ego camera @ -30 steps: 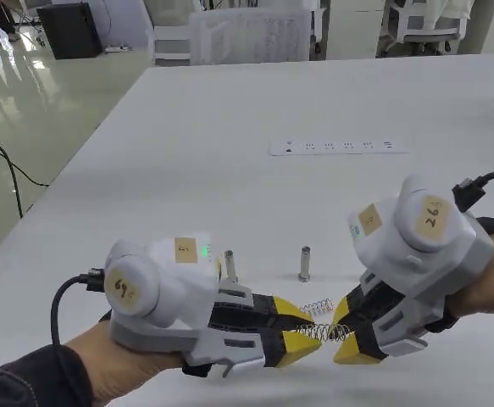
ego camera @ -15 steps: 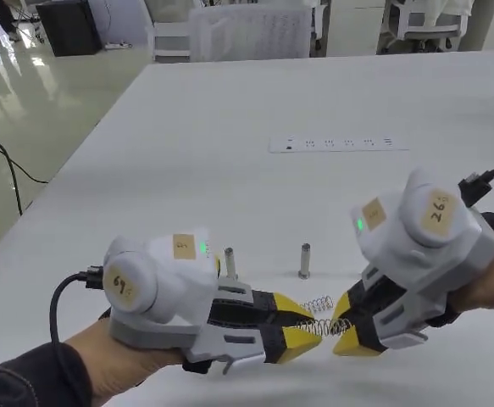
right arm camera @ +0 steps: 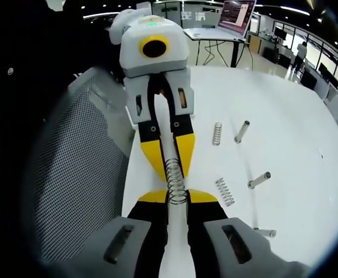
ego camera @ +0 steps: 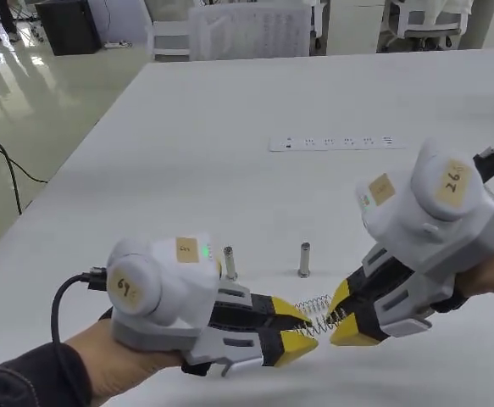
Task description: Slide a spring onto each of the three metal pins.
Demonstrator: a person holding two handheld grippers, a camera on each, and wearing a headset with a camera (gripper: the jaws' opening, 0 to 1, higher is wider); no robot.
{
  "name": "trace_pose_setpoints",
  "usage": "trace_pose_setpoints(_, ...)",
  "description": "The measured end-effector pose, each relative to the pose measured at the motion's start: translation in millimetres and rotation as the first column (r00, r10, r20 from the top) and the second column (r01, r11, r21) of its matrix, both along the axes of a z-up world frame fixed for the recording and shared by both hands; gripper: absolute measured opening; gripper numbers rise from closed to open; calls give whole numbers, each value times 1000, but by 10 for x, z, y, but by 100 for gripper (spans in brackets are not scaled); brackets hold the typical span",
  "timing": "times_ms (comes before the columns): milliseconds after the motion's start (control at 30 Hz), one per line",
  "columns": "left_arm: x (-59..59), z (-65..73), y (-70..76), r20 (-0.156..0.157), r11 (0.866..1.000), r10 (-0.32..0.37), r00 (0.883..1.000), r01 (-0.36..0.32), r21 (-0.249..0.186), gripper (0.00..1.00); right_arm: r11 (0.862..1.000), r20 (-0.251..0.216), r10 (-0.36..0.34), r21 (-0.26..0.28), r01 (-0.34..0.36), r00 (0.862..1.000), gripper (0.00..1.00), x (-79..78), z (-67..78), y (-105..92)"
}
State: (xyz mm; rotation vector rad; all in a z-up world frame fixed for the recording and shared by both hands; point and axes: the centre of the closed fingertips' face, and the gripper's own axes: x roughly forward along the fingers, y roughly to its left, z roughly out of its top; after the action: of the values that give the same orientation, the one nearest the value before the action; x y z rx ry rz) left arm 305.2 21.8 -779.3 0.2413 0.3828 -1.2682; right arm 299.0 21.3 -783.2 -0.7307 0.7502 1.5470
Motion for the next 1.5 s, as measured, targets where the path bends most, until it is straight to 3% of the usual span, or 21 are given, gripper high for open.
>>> trace_pose_setpoints(267,-15,-36,2,-6,1000,-4,1000,4,9,2,999,-23,-2,36,3,1000,8,-47,113,110)
trace_pose_setpoints(1500,-11,-28,-16,-4,1000,3,1000,-3,-1,3,999,19,41,-25,-41,999,8,-76,216,279)
